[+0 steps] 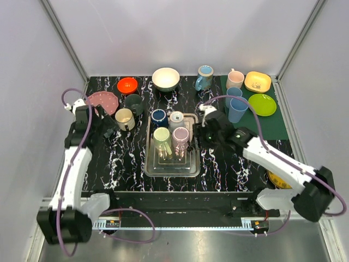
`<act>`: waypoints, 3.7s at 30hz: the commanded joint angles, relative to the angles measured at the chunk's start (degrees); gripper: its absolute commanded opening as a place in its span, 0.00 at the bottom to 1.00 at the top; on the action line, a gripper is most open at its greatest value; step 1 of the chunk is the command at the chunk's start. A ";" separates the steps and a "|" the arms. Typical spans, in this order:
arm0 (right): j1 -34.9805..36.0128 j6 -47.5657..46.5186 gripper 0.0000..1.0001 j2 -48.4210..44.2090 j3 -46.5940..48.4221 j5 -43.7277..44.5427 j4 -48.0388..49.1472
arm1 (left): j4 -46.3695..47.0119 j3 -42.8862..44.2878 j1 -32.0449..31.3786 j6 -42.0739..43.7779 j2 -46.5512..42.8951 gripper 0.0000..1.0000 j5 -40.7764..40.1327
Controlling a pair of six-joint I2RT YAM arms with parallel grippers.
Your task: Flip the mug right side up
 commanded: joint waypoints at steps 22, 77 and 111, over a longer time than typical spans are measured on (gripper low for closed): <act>6.22 -20.52 0.60 33.06 19.89 11.67 -5.40 | -5.37 -9.62 -15.68 -2.75 -23.72 0.97 10.85; -2.74 35.90 0.00 -7.90 -8.32 -29.37 66.04 | 66.41 -24.65 -30.70 -34.56 -26.56 0.94 48.11; -2.65 25.73 0.17 -6.66 -7.02 -35.35 50.28 | 76.39 -11.99 -37.65 -34.24 -7.62 0.00 41.81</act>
